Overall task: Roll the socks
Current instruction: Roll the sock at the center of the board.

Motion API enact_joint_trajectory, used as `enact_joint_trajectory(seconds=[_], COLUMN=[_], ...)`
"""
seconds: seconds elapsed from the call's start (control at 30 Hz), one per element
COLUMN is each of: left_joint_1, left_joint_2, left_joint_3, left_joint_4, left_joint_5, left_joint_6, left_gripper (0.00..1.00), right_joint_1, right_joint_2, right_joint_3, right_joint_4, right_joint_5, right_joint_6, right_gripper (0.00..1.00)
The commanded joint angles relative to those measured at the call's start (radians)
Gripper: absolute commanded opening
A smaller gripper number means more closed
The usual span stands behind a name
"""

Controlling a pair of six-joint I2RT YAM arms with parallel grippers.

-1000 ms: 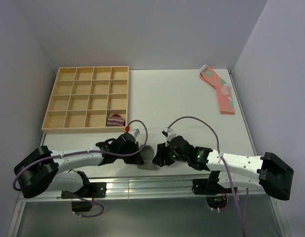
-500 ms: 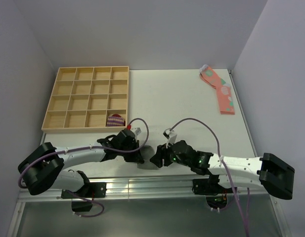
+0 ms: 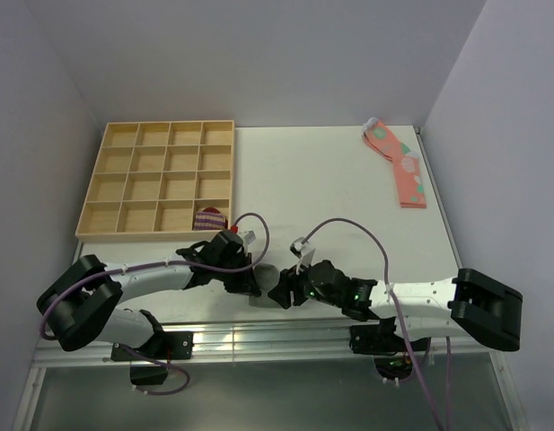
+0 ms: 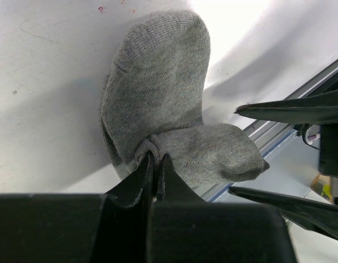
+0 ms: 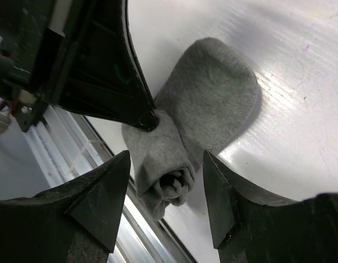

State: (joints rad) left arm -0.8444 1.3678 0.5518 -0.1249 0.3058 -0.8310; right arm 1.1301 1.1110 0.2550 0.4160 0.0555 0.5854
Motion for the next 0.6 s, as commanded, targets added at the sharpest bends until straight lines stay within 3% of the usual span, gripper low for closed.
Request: enact_joint_trajectory(seconds=[0.0,0.57], left_joint_1=[0.014,0.044], left_joint_2=[0.039,0.048], left_joint_3=[-0.016,-0.015], left_joint_4=[-0.113,-0.087], left_joint_5=[-0.043,-0.002], left_joint_6=[0.059,0.059], left_gripper=[0.00,0.00], right_joint_1=[0.019,0.077], right_joint_2=[0.036,0.067], right_joint_3=[0.026,0.030], right_joint_4=[0.081,0.026], right_joint_5=[0.014,0.084], right_joint_6=[-0.027,0.011], right_gripper=[0.62,0.57])
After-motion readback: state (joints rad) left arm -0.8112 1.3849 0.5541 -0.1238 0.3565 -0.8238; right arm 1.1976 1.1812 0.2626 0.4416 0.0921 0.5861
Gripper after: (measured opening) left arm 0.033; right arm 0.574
